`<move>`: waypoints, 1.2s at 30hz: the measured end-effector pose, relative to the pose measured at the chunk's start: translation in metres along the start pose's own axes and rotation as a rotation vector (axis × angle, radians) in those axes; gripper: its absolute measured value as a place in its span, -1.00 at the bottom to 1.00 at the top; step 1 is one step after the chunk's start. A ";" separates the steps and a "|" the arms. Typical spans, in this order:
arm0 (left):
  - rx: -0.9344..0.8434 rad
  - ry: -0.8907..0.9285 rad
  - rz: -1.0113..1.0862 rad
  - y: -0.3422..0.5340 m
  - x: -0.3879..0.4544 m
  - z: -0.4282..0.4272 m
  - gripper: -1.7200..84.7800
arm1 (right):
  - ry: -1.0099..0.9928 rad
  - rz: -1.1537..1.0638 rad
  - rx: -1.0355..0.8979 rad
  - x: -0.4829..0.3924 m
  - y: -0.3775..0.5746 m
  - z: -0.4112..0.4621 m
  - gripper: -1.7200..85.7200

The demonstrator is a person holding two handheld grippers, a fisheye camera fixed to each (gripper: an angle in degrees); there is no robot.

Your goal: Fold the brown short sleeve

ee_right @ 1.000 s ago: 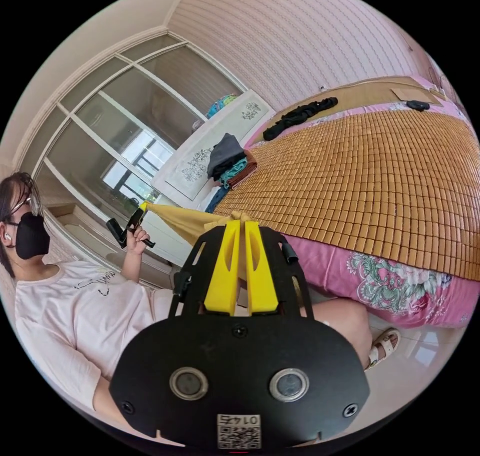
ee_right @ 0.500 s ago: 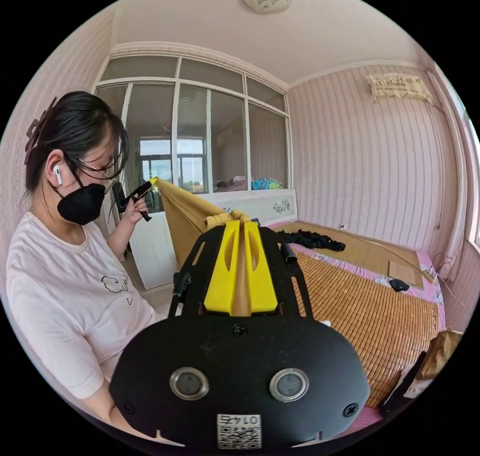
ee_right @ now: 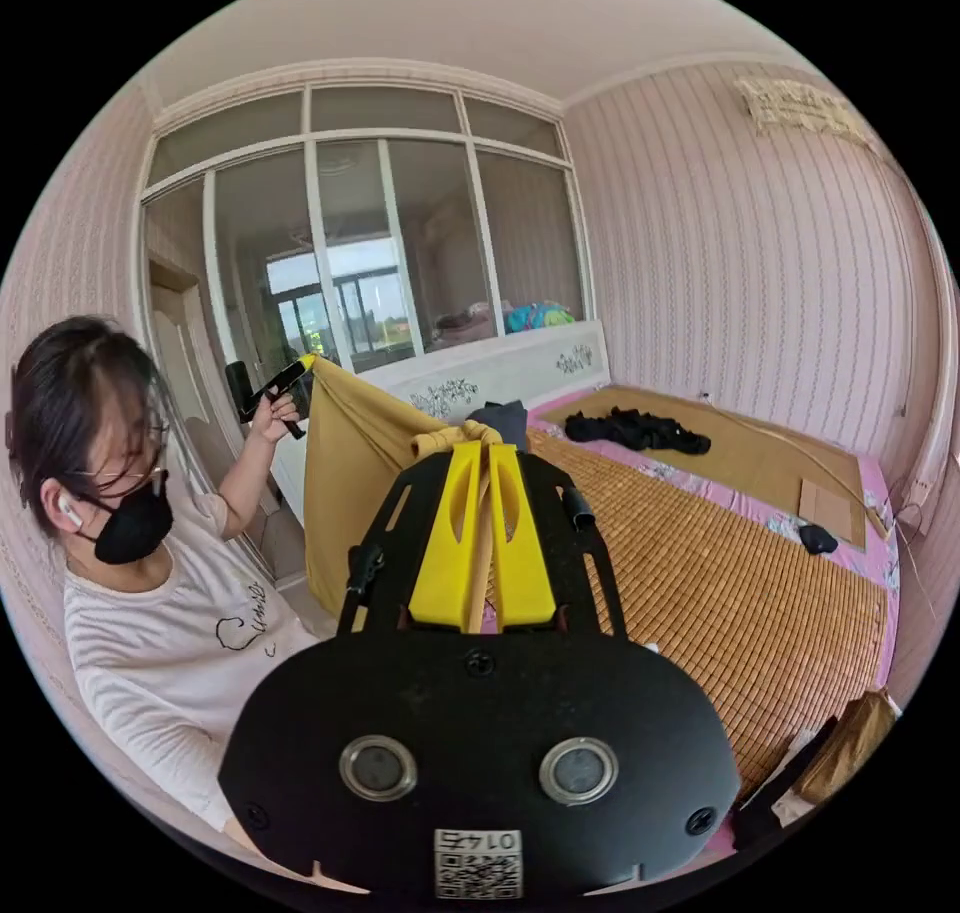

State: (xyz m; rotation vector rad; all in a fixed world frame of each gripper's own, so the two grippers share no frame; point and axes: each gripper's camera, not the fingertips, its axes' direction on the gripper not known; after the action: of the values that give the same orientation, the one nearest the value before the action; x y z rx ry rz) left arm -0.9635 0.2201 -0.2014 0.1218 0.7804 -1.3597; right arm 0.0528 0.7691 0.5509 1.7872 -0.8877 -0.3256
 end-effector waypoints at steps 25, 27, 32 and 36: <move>-0.858 -0.019 -0.412 0.379 -0.057 0.375 -0.98 | 0.214 0.701 -0.498 0.264 0.174 0.273 -0.96; -0.932 -0.004 -0.465 0.422 -0.054 0.380 -0.98 | 0.213 0.782 -0.570 0.270 0.214 0.286 -0.96; -1.119 0.075 -0.470 0.479 -0.061 0.392 -0.98 | 0.209 0.817 -0.571 0.268 0.261 0.295 -0.92; -1.130 0.056 -0.448 0.488 -0.064 0.393 -0.97 | 0.287 0.740 -0.587 0.258 0.255 0.313 -0.77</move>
State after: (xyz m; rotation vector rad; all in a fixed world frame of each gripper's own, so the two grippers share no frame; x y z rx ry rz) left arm -0.3542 0.1934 -0.0439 -0.9502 1.5759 -1.1342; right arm -0.0628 0.3298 0.7045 0.8570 -1.0423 0.1444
